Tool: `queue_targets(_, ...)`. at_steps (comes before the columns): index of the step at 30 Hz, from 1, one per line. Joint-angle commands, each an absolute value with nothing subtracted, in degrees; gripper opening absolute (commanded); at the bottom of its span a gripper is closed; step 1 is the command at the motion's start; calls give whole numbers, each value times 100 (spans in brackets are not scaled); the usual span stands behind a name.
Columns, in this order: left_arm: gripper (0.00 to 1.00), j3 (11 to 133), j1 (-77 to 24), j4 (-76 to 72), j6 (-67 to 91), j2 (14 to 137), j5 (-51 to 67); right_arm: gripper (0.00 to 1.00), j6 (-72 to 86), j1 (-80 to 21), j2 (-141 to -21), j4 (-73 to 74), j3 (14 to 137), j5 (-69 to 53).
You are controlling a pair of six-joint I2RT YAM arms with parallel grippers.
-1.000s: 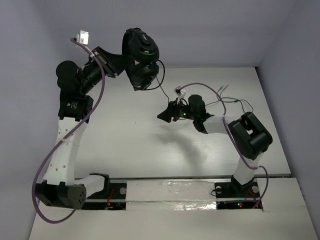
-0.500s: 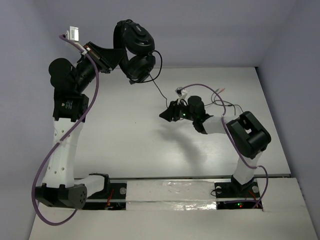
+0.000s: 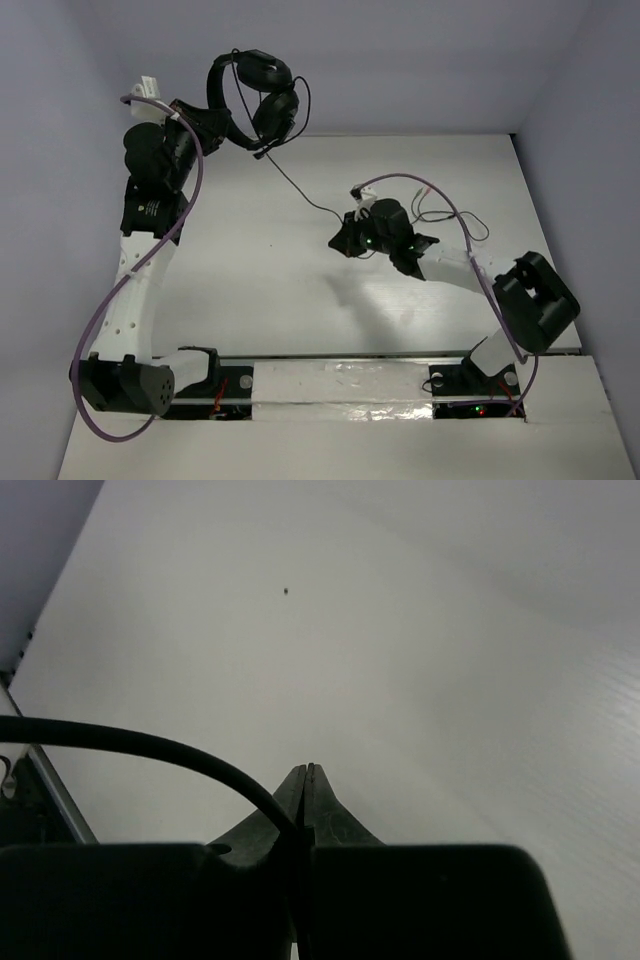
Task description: Wrap the headphones
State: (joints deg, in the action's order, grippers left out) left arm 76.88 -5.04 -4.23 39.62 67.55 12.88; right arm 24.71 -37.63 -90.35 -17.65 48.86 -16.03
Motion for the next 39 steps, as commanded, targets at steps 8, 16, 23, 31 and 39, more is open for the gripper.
queue_targets(8, 0, 7023, -676, -387, 3235, 6838, -948, 0, 1908, -5211, -7893, 1797, 6151, 681)
queue_targets(16, 0, 6811, -861, -54, 2918, 6952, -1363, 0, 1538, -5660, -7576, 3128, 7391, 1345)
queue_targets(23, 0, 6952, -1230, -9, 2664, 7268, -1616, 0, 1248, -5766, -7515, 3568, 8024, 1669)
queue_targets(31, 0, 6988, -2021, 272, 2417, 7805, -1951, 0, 879, -5766, -7760, 3543, 8832, 2064)
queue_targets(39, 0, 6776, -2188, 386, 2338, 7594, -2022, 0, 405, -5766, -8086, 3112, 9202, 2698)
